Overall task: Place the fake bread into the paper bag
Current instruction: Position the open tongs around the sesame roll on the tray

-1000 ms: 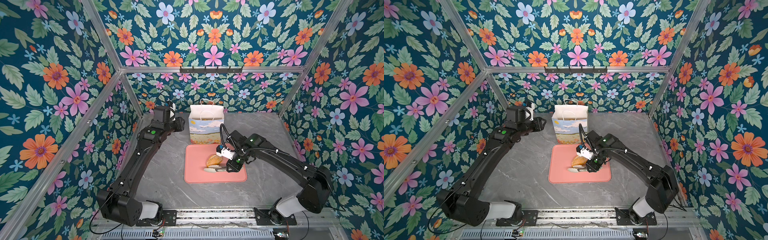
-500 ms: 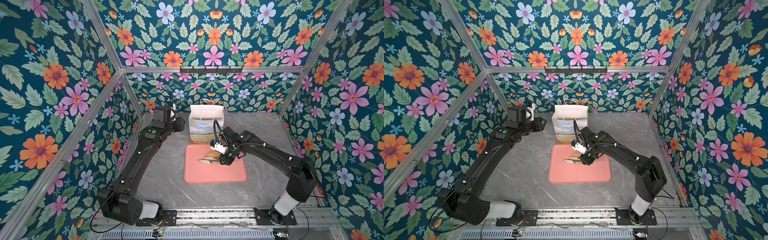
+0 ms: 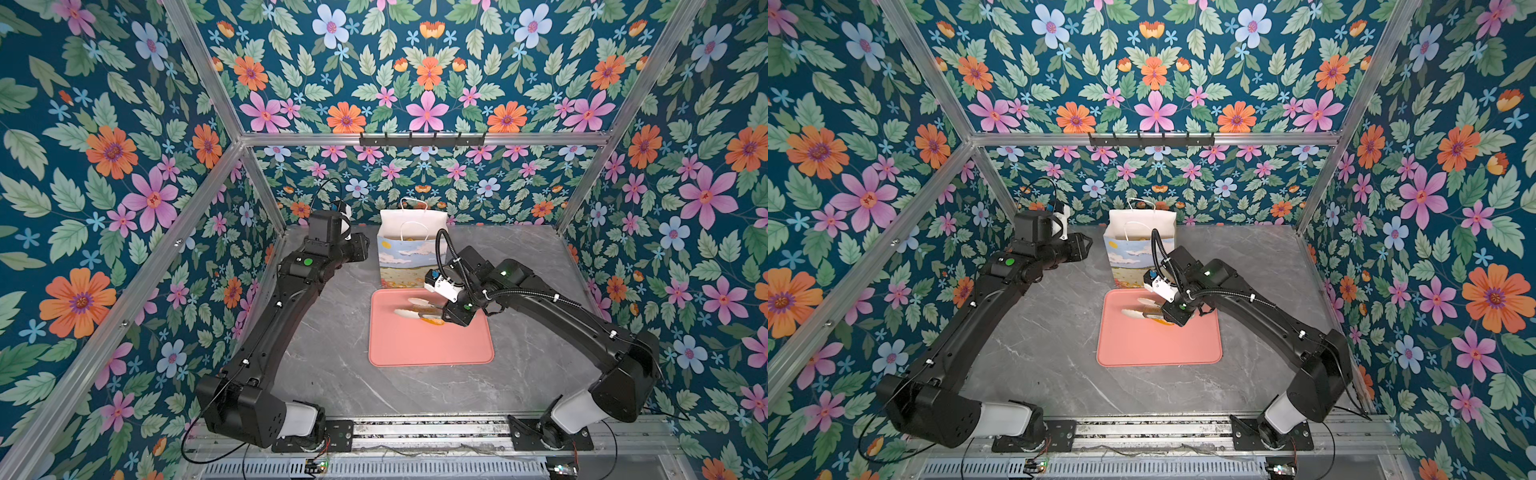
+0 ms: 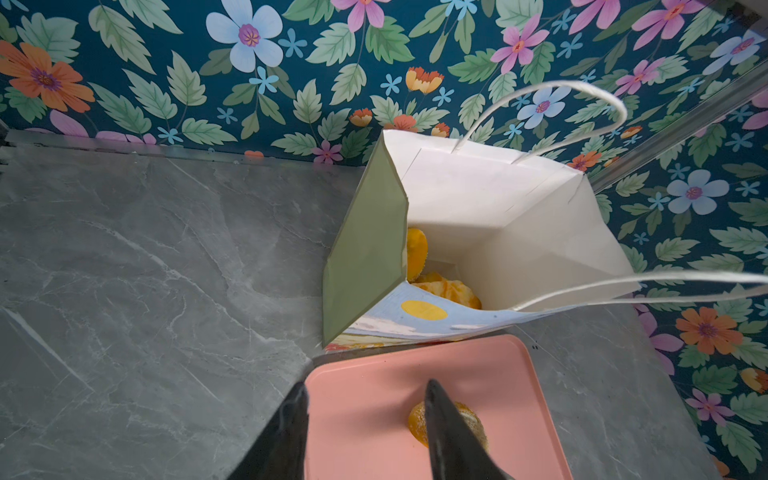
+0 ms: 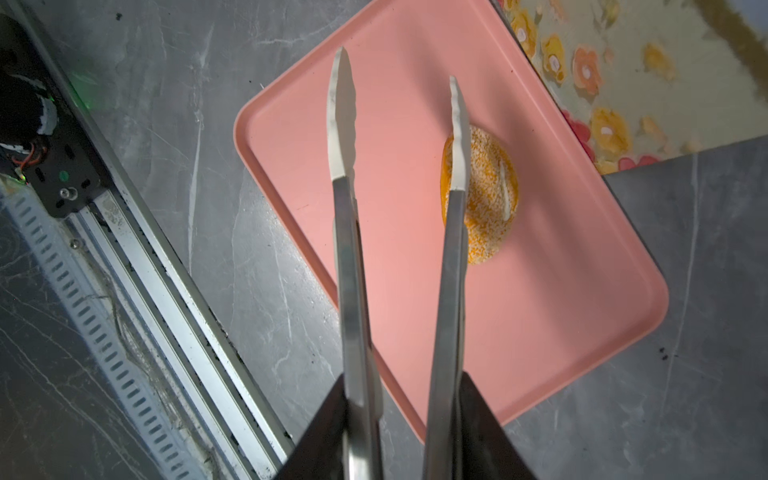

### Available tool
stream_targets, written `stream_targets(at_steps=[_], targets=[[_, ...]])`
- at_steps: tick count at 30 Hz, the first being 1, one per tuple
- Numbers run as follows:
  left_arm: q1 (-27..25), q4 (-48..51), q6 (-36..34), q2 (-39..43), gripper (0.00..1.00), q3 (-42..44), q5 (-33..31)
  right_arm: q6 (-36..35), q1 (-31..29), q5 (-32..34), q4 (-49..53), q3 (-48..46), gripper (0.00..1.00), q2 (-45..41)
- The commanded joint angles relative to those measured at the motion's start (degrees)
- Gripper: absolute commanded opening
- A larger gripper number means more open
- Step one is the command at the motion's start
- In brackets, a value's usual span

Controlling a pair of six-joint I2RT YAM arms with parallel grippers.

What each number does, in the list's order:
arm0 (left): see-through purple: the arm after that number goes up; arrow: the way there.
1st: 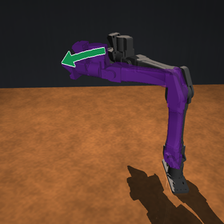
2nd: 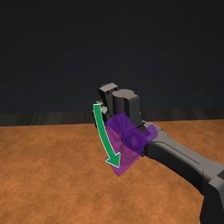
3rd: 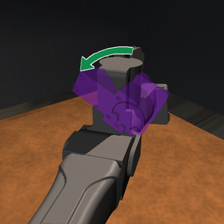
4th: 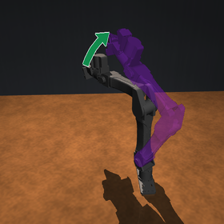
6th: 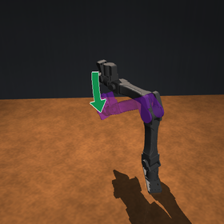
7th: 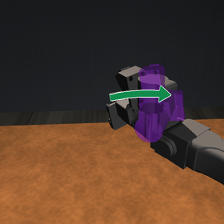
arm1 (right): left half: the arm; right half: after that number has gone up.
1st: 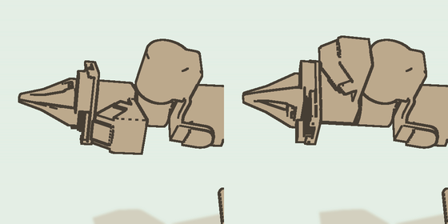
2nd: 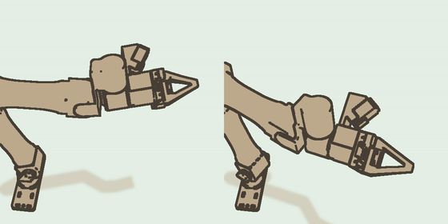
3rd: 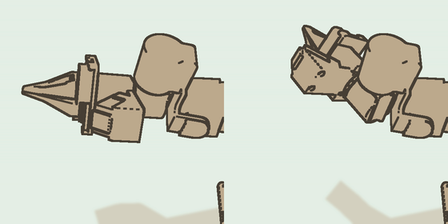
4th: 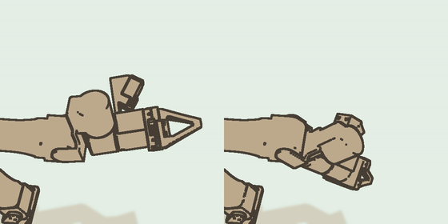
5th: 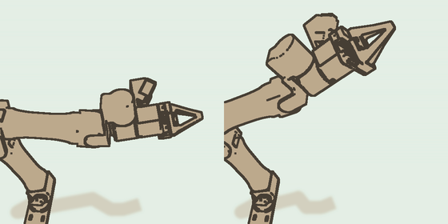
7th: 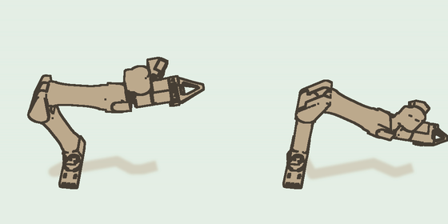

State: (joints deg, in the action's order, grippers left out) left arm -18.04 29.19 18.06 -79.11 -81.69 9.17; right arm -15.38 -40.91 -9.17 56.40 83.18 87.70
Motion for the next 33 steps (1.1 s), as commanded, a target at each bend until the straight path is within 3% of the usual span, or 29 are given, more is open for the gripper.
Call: stream_targets(at_steps=[1,6,15,26,33], targets=[[0.0,-0.8,-0.2,-0.3,0.47,-0.3,0.5,-0.8,-0.1,3.4,2.4,-2.5,0.4,-2.6],[0.0,-0.9,-0.2,-0.3,0.47,-0.6,0.5,-1.8,0.3,8.6,2.7,-6.5,0.42,-5.5],[0.1,-0.5,0.0,0.0,0.47,-0.4,0.5,-2.9,4.3,9.9,3.9,-7.2,0.44,-6.7],[0.0,-0.7,0.3,-0.4,0.47,0.0,1.1,-4.0,6.1,3.2,2.3,-7.2,0.47,-6.1],[0.0,-0.7,0.5,-0.2,0.47,0.3,1.1,-4.0,6.9,3.9,0.5,-7.0,0.47,-3.3]])
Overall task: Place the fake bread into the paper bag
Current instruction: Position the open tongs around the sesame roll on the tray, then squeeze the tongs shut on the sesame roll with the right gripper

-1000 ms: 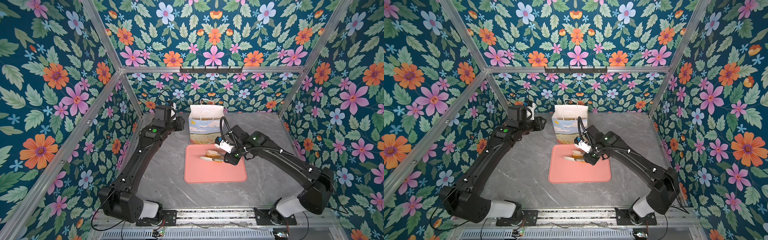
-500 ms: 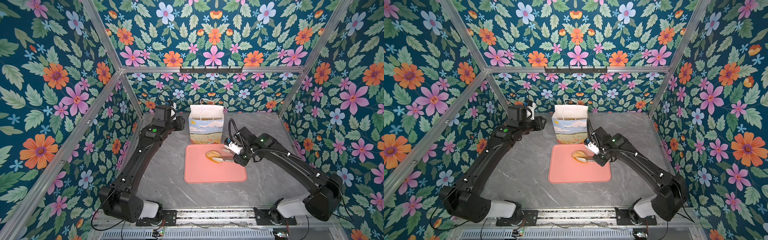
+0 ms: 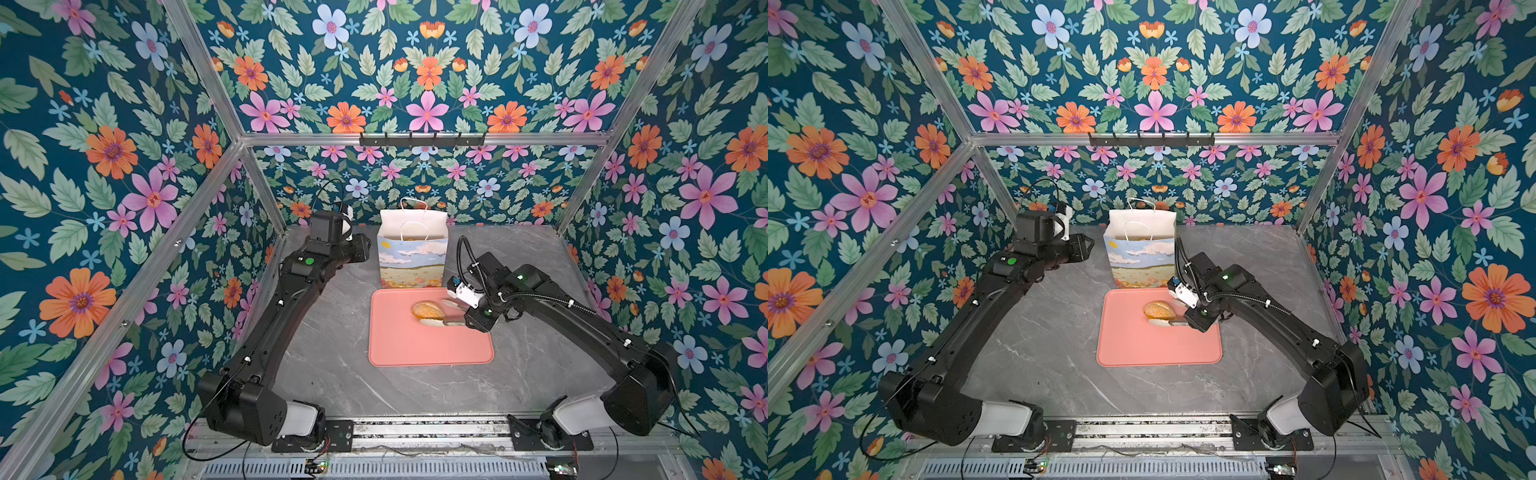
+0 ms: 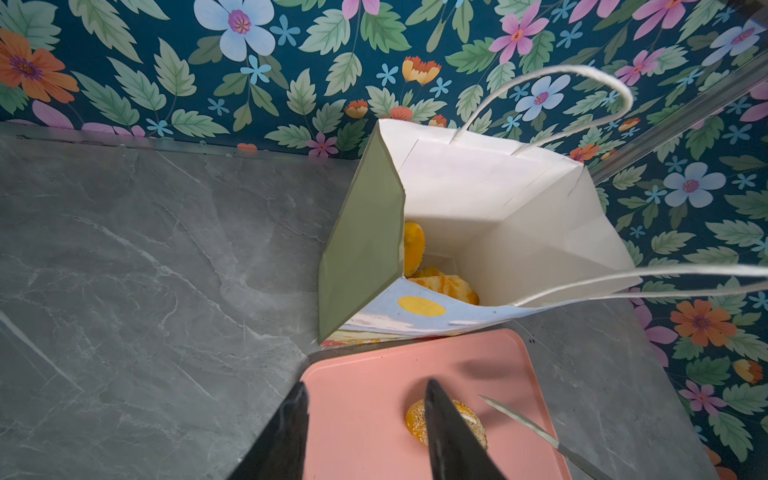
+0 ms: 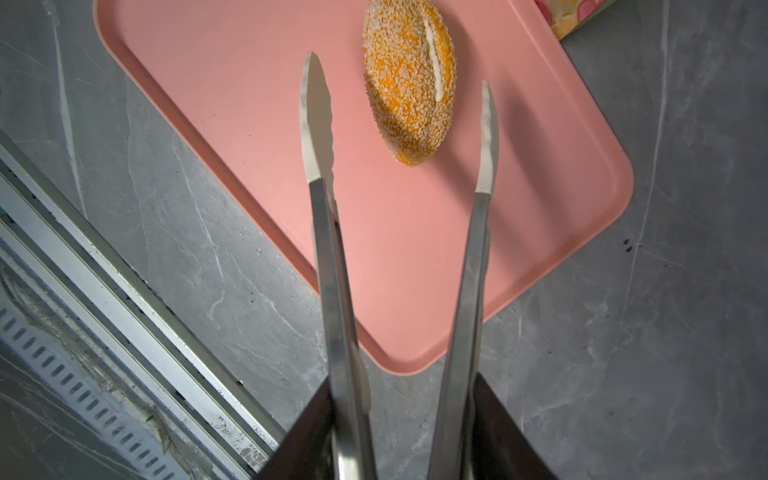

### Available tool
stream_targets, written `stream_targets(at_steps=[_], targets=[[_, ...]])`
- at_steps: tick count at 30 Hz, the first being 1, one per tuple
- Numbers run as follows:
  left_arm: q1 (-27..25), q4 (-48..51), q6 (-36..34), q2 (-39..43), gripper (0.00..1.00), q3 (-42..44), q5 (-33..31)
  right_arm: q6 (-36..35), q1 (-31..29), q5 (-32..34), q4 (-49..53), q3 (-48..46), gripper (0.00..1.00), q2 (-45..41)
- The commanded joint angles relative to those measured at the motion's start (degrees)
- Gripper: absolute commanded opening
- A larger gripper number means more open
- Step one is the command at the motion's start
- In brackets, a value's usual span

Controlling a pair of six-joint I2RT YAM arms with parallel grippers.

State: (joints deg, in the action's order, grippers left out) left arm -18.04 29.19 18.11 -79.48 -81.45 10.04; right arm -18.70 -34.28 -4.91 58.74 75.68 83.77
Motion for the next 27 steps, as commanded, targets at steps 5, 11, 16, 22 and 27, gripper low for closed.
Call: stream_targets(at_steps=[5,11,16,22,27], targets=[[0.0,-0.6,0.4,0.0,0.47,0.0,0.2,-1.0,0.6,-1.2,-2.6,0.9,0.47,3.1],[0.1,-0.5,0.3,-0.1,0.47,0.1,-0.1,-0.8,0.6,-1.6,-3.7,1.1,0.47,5.2],[0.1,-0.4,0.4,-0.2,0.47,0.1,0.1,-0.7,0.6,-1.7,-3.9,1.2,0.47,6.5],[0.1,-0.5,0.4,-0.3,0.47,0.2,0.2,-0.5,0.6,-2.6,-4.0,1.3,0.42,7.5],[0.1,-0.5,0.4,-0.3,0.47,0.2,0.2,-0.7,0.6,-4.1,-2.7,1.6,0.36,7.6]])
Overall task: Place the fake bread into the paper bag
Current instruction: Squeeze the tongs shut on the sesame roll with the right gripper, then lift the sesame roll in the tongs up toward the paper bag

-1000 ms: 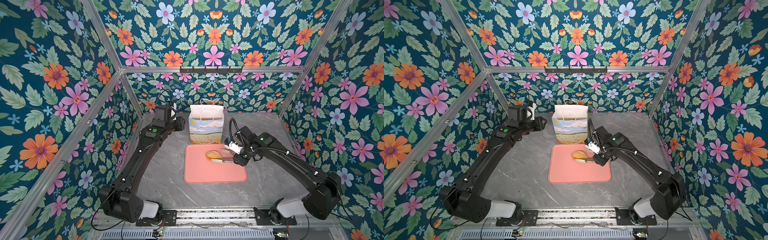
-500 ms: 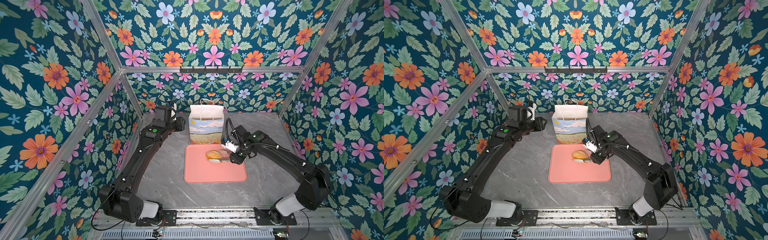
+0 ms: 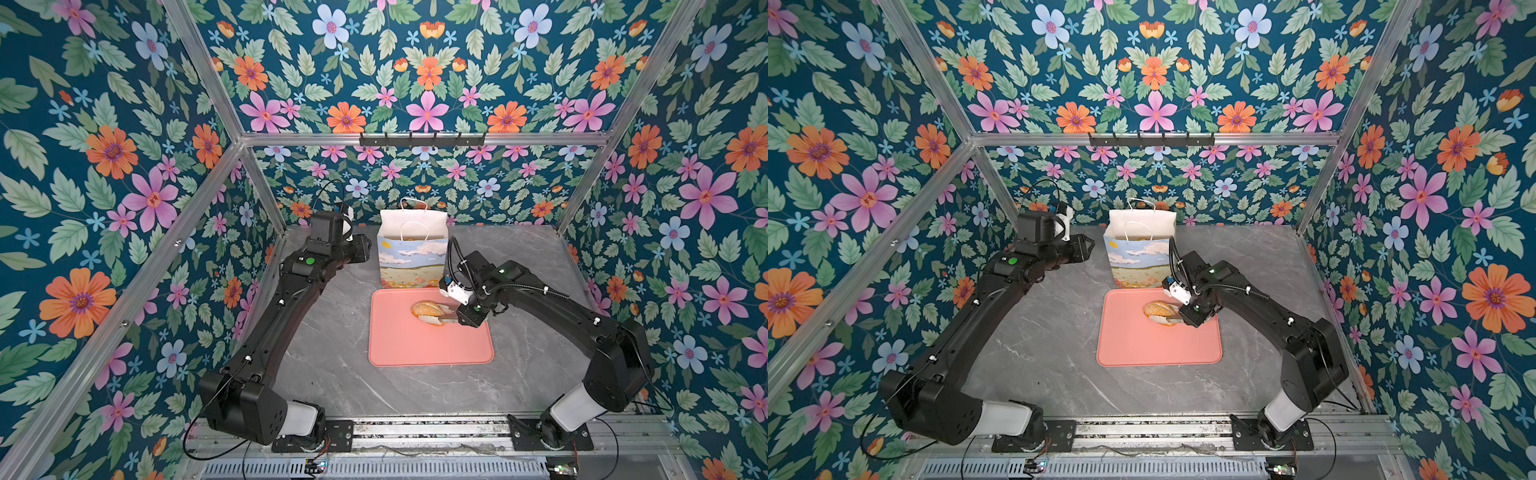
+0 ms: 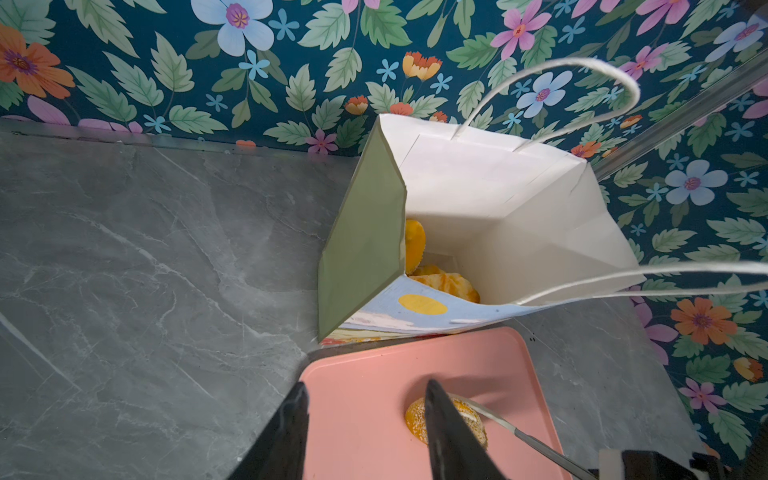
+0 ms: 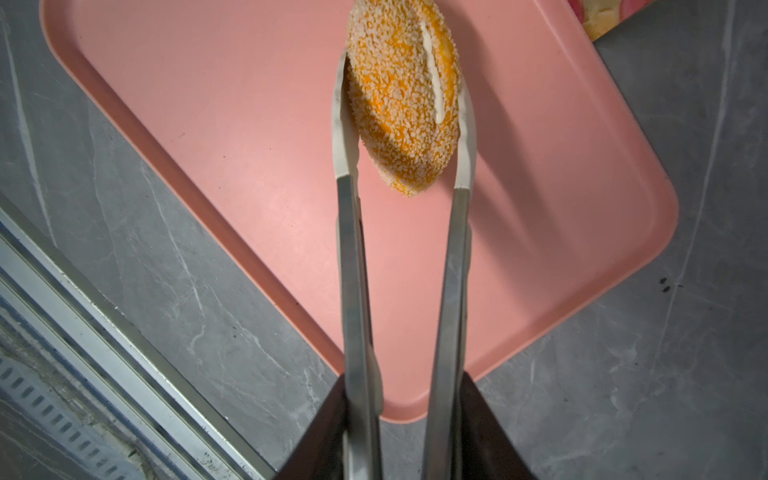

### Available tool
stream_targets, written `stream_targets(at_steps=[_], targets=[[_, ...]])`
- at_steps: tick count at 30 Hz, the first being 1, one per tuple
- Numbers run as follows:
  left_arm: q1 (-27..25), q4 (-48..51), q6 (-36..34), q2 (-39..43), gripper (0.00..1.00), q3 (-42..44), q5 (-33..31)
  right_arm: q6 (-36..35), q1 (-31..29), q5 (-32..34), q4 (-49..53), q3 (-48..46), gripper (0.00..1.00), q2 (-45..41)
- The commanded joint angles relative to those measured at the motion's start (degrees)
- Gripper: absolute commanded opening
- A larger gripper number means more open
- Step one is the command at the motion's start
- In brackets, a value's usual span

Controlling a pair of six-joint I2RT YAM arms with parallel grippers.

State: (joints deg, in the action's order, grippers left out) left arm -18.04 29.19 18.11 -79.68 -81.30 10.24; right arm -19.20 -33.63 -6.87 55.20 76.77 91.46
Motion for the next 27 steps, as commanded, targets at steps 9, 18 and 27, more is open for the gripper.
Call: stream_targets(at_steps=[9,18,27], targets=[[0.1,-0.4,0.4,0.1,0.47,0.2,-0.1,-1.0,0.1,-0.1,5.1,0.5,0.33,-4.3],[0.0,-0.5,0.3,-0.1,0.47,-0.4,0.0,-2.3,4.2,7.0,10.6,-0.6,0.33,-12.3],[0.1,1.0,0.2,-2.3,0.47,-4.7,0.3,-6.7,16.1,4.8,8.8,3.8,0.33,-20.8]])
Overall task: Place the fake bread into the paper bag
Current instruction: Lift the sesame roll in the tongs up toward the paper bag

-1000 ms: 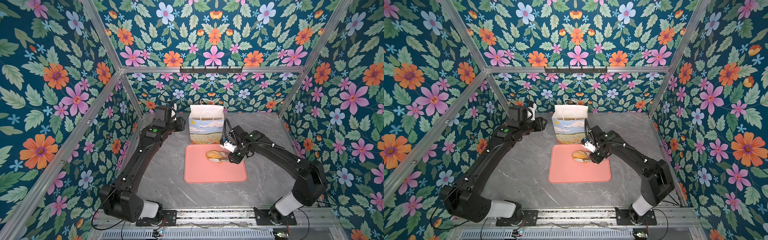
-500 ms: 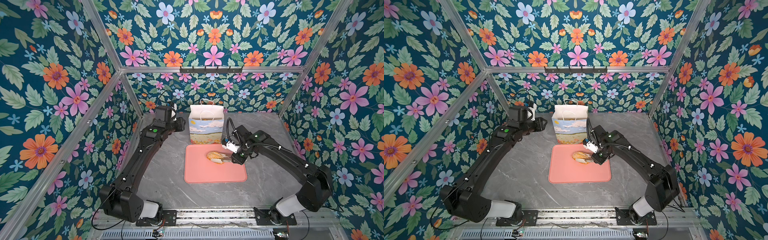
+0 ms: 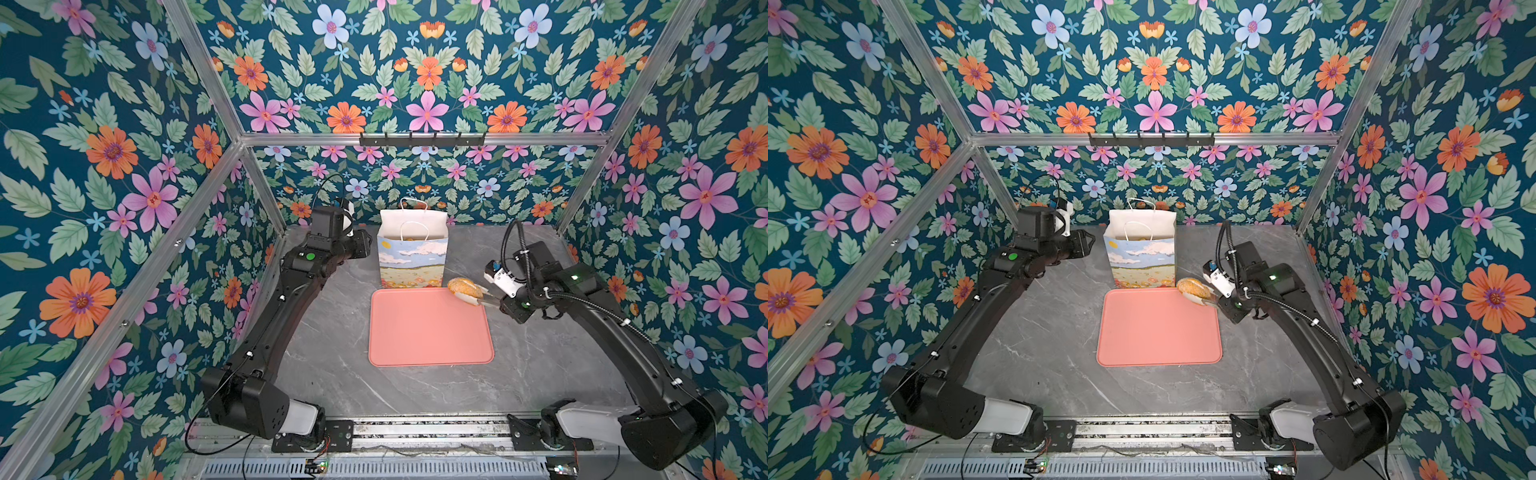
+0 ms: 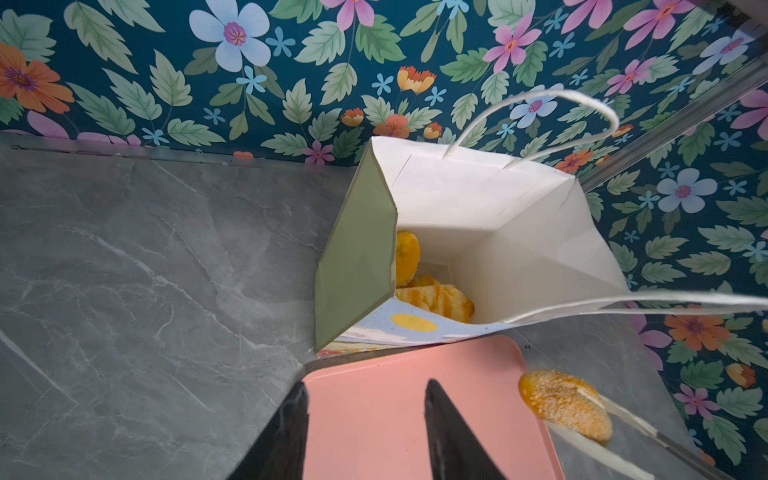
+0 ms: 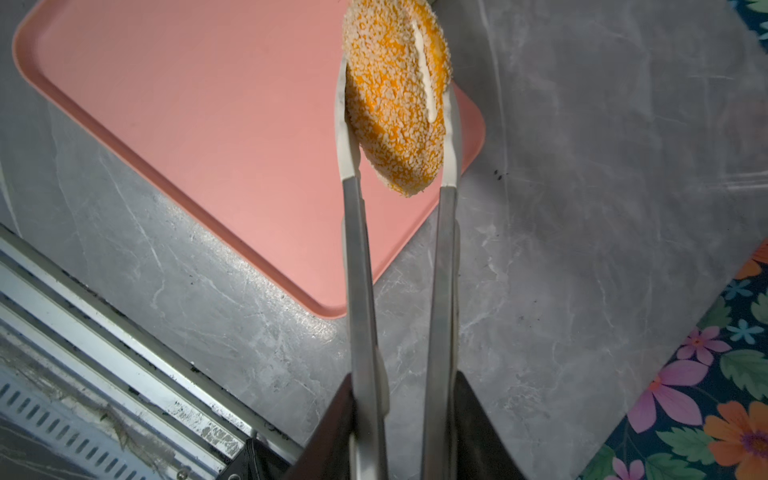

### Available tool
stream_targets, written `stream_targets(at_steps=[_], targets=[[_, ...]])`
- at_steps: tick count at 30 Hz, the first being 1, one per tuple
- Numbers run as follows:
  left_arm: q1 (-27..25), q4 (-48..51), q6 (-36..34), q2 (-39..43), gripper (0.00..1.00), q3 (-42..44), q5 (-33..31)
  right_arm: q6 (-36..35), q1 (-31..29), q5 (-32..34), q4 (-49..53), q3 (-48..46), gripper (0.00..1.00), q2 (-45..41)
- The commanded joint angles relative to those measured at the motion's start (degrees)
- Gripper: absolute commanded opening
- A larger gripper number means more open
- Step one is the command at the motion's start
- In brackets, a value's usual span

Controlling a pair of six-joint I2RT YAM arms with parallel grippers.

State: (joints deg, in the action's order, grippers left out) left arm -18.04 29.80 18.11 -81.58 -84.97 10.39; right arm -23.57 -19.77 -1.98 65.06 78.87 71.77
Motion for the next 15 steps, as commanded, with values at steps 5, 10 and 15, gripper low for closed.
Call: stream_targets(at_steps=[5,10,15], targets=[[0.0,1.4,-0.3,-2.4,0.47,-4.3,-0.2,-5.4,7.2,-1.2,-2.3,5.9,0.33,-1.4],[0.1,2.7,-0.5,-5.7,0.48,-8.5,0.0,-7.5,8.7,-2.4,-1.5,13.0,0.33,2.1],[0.1,3.7,-0.3,-8.6,0.48,-12.0,0.8,-9.6,8.7,-5.6,-1.7,20.6,0.33,6.1]])
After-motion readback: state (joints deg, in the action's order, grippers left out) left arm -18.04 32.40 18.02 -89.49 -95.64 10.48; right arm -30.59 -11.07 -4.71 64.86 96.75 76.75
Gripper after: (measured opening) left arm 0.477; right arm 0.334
